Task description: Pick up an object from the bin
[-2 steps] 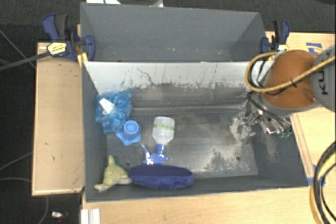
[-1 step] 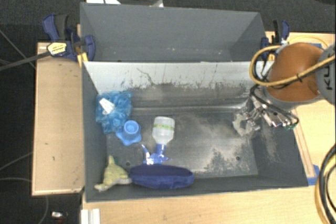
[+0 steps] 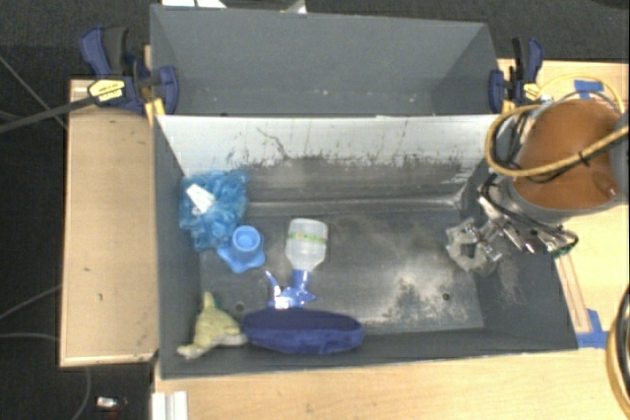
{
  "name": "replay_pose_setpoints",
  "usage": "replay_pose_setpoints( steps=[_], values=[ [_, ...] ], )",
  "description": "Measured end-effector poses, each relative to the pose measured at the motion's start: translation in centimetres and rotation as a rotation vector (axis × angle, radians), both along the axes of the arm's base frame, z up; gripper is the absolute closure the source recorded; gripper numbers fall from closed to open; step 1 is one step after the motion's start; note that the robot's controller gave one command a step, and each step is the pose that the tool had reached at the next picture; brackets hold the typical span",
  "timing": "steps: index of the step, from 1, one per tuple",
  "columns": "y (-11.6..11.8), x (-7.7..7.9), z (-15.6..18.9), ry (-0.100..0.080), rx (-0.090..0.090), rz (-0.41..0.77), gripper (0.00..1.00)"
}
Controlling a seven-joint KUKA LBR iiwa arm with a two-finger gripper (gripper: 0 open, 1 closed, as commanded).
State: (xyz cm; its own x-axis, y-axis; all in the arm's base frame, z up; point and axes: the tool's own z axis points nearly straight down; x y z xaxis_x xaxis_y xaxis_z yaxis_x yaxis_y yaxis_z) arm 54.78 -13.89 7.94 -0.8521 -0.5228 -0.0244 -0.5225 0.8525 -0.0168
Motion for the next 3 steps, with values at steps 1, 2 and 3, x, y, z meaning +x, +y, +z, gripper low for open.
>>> replay_pose_setpoints(
  steps=[1,2,3],
  values=[
    [0.2,1.5,-0.4,-0.007,0.002,-0.124,1.0],
    [8.6,2.4,3.7,-0.003,0.0,0.027,1.0],
    [8.6,2.4,3.7,-0.003,0.0,0.027,1.0]
  ],
)
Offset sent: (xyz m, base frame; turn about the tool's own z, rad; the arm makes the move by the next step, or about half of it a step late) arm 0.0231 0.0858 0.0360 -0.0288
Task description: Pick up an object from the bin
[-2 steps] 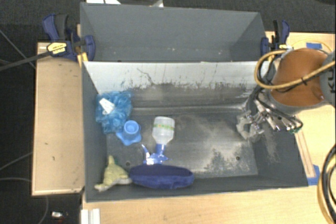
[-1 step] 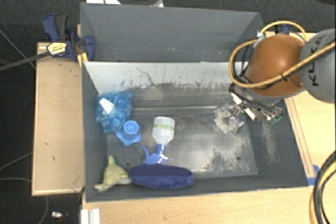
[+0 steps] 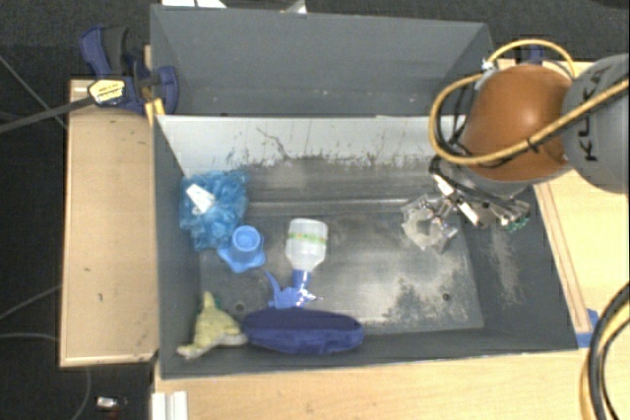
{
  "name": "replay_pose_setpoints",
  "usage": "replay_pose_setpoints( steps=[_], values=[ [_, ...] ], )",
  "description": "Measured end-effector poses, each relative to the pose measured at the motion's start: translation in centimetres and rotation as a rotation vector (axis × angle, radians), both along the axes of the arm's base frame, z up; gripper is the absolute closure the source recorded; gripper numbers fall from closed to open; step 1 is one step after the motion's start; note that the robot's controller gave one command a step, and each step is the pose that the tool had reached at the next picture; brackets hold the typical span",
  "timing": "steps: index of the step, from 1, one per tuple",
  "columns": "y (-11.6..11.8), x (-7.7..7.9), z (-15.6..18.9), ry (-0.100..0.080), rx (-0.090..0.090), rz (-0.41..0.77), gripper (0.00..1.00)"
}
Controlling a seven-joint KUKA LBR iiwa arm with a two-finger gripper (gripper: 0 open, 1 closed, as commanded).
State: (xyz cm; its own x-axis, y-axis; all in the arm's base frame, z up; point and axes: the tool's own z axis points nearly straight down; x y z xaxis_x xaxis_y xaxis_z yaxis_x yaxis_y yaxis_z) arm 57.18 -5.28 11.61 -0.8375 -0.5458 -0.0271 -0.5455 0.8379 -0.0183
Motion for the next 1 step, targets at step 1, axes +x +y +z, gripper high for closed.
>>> replay_pose_setpoints(
  steps=[1],
  values=[
    [-4.92,-0.56,-1.24,-0.001,-0.003,0.086,1.0]
  ],
)
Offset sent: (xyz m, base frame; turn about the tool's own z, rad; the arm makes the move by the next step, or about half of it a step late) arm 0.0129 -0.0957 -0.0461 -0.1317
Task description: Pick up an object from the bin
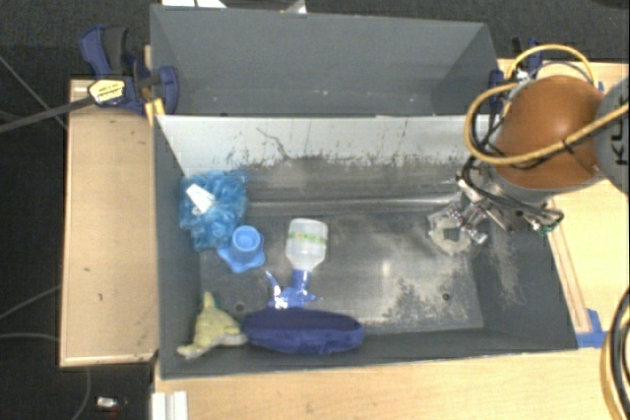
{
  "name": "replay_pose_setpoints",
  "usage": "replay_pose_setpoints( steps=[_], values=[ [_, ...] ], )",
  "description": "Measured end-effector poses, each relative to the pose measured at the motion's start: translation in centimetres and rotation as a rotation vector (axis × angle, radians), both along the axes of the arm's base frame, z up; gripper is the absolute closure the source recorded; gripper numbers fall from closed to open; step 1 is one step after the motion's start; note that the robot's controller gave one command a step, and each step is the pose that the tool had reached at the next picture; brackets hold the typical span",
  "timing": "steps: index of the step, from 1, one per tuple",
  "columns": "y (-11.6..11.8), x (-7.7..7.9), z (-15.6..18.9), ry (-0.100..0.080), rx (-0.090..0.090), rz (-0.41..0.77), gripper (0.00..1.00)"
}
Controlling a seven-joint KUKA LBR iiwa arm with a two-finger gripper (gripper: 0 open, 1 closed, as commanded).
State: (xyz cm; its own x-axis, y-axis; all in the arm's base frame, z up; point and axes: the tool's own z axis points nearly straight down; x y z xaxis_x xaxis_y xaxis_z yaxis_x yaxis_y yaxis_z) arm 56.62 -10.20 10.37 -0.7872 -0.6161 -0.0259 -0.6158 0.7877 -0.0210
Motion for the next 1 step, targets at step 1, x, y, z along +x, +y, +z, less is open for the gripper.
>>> replay_pose_setpoints(
  steps=[1],
  values=[
    [-4.74,1.97,-3.18,-0.007,0.0,0.041,1.0]
  ],
)
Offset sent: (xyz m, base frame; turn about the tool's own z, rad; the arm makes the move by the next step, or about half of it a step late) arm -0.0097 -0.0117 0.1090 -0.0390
